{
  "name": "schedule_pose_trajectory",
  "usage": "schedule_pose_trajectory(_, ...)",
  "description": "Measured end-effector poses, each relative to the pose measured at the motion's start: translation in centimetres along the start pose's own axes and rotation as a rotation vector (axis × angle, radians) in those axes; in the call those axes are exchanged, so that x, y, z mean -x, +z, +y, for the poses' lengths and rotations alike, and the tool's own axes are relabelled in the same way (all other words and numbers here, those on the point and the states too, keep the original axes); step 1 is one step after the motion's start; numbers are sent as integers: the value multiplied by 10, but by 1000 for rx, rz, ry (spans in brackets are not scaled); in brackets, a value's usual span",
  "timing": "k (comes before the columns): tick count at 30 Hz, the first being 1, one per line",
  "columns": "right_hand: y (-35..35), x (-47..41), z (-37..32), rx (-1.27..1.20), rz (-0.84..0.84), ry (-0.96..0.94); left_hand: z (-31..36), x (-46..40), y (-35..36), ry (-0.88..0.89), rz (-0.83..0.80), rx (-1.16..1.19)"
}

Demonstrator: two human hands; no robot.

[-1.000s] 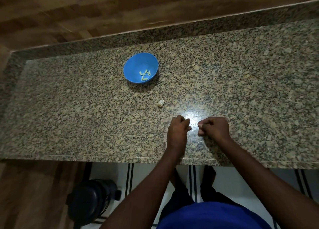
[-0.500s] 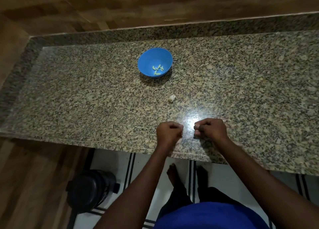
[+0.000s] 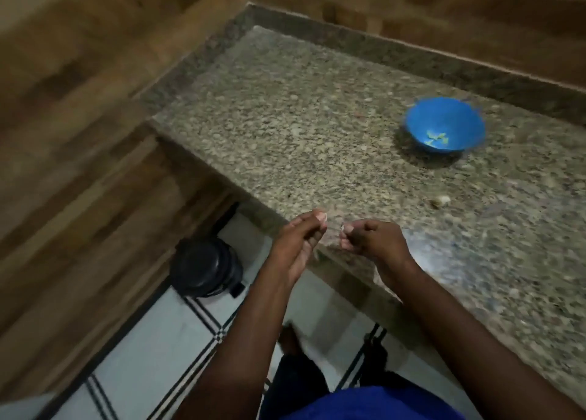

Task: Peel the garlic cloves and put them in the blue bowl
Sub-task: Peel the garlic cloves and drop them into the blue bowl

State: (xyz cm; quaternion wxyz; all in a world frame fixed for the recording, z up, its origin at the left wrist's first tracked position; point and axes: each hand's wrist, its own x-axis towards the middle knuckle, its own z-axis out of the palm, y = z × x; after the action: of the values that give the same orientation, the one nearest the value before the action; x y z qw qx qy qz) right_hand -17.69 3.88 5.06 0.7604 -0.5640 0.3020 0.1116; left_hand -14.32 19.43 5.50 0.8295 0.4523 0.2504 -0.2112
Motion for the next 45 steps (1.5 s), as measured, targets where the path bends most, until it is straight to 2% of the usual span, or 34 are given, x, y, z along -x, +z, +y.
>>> schedule_pose_trajectory(9, 230, -16, 30, 169, -306, -6, 126, 20, -191, 224, 172, 325)
schedule_pose_trajectory(15, 399, -25, 92, 287, -357, 60, 211, 20, -346, 221, 245, 428)
schedule_pose_trajectory(20, 485, -24, 121, 313, -375, 129, 249, 16, -433, 203, 284, 492)
schedule_pose_trajectory(29, 551, -81, 178, 423, -301, 225, 261, -21, -531, 169, 368, 556)
schedule_pose_trajectory(32, 563, -109, 204, 478, -269, 313, 250, -42, -555, 134, 406, 579)
schedule_pose_trajectory(37, 573, -165, 257, 550, -183, 395, 214, -96, -589, 18, 446, 564)
schedule_pose_trajectory(41, 564, -214, 317, 614, -152, 456, 171, -150, -608, -43, 445, 480)
schedule_pose_trajectory(45, 557, -274, 386, 623, -37, 458, 124, -227, -637, -91, 479, 356)
